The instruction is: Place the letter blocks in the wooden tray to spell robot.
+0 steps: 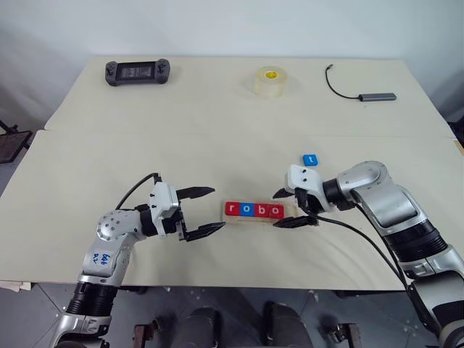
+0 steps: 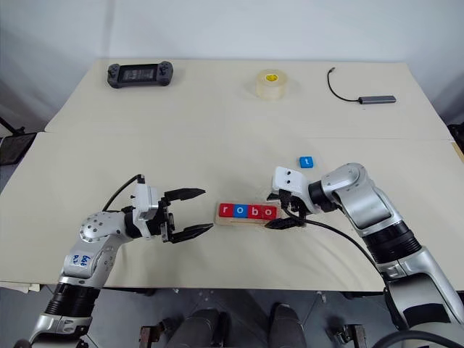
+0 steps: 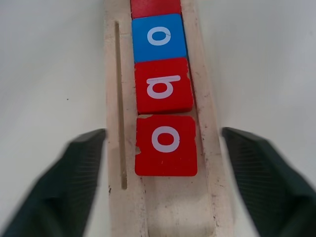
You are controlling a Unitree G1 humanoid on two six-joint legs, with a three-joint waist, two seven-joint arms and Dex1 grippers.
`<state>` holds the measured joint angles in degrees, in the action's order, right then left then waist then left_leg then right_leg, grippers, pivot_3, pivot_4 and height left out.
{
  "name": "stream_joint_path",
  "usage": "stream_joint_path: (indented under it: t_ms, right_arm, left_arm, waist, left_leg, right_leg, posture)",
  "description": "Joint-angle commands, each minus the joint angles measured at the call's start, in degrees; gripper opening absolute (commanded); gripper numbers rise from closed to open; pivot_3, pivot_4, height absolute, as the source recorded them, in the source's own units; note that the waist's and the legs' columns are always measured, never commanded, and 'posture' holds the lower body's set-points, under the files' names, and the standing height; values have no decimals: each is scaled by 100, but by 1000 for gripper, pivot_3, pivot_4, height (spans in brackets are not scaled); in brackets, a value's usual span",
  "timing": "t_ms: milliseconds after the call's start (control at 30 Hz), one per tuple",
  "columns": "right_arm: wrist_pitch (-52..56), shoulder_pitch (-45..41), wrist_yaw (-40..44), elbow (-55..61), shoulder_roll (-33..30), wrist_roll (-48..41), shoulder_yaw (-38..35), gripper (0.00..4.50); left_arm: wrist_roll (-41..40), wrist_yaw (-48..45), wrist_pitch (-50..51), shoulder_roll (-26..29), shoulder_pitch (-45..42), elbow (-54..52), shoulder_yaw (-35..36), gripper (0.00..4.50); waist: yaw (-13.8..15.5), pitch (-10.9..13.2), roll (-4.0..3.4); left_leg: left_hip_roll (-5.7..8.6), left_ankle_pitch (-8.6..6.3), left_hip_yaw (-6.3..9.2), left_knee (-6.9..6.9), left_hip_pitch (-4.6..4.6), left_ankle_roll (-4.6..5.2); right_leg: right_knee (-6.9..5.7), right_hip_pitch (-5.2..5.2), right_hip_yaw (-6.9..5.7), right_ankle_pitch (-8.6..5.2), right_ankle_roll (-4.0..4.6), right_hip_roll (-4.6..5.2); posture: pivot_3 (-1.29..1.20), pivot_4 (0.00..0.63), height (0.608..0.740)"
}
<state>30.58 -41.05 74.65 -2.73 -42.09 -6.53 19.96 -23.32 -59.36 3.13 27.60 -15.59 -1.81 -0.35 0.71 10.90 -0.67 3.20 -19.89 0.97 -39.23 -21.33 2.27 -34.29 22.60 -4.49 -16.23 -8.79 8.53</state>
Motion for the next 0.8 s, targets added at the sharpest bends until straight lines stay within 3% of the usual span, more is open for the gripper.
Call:
stream_joint_path:
  t_ms: [33, 233, 267, 367, 700, 800]
  right_arm:
    - [38, 63, 43, 339, -210, -135, -273, 4487]
    - [-119, 680, -21, 711, -535, -565, -1008, 4487]
    - [-194, 856, -56, 759, -602, -633, -1191, 4313]
    - [-209, 1199, -230, 854, -745, -663, -1459, 3578]
    - [362, 1194, -827, 960, -462, -483, -1068, 52]
    - [487, 1130, -750, 1039, -438, -528, -886, 52]
  left_arm:
    - [-113, -2, -13, 47, -25, -203, 105, 4500]
    - [-98, -14, -32, 15, -58, -156, 72, 4500]
    - [-99, -21, -38, 16, -62, -142, 74, 4500]
    - [-104, -62, -46, 27, -69, -89, 74, 4500]
    - [-81, -179, -33, 14, -259, 68, 24, 4500]
    - [-77, -172, -27, 12, -268, 62, 37, 4500]
  waist:
    - [4, 0, 0]
    - [58, 0, 0]
    - [70, 0, 0]
    - [64, 0, 0]
    - [40, 0, 1]
    - [45, 0, 1]
  left_leg:
    - [0, 0, 0, 0, 0, 0]
    - [0, 0, 0, 0, 0, 0]
    - [0, 0, 0, 0, 0, 0]
    - [2, 0, -2, 0, 0, 1]
    - [-3, 0, -7, -1, 4, 0]
    - [-3, 0, -7, -1, 4, 0]
  right_leg:
    - [0, 0, 0, 0, 0, 0]
    - [0, -2, 0, 0, 0, 0]
    - [2, -2, -1, 0, 0, 1]
    - [3, -4, 0, 0, 0, 1]
    - [-4, -3, 3, 0, 0, -1]
    - [-4, -1, 3, 0, 0, -1]
  posture:
    - [0, 150, 740]
    - [0, 150, 740]
    - [0, 150, 740]
    - [0, 150, 740]
    - [0, 150, 740]
    - [0, 150, 740]
